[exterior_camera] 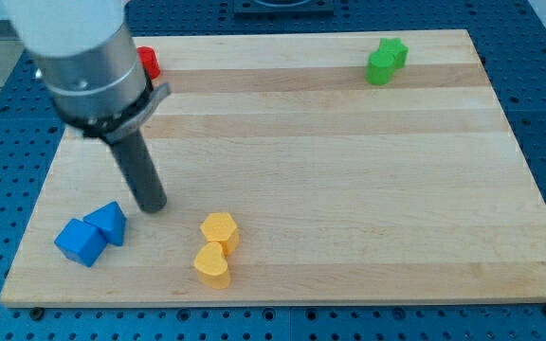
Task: Move the yellow blocks horizontal to the blue triangle
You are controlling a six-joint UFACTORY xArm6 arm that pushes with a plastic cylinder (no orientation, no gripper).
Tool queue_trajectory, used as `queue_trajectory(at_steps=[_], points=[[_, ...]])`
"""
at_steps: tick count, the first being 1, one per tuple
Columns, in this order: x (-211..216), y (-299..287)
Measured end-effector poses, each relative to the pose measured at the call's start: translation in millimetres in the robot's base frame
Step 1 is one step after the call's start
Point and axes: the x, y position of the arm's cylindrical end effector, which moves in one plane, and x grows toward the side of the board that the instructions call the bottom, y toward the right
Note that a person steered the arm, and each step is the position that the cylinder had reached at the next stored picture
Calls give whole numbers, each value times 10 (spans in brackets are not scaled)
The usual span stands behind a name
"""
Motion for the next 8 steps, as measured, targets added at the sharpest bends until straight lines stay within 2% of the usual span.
queue_trajectory(at_steps=[2, 3, 5, 6, 7, 8], points=[[867, 97], [900, 160], [743, 1341], [593, 1070], [675, 1069], [791, 826]])
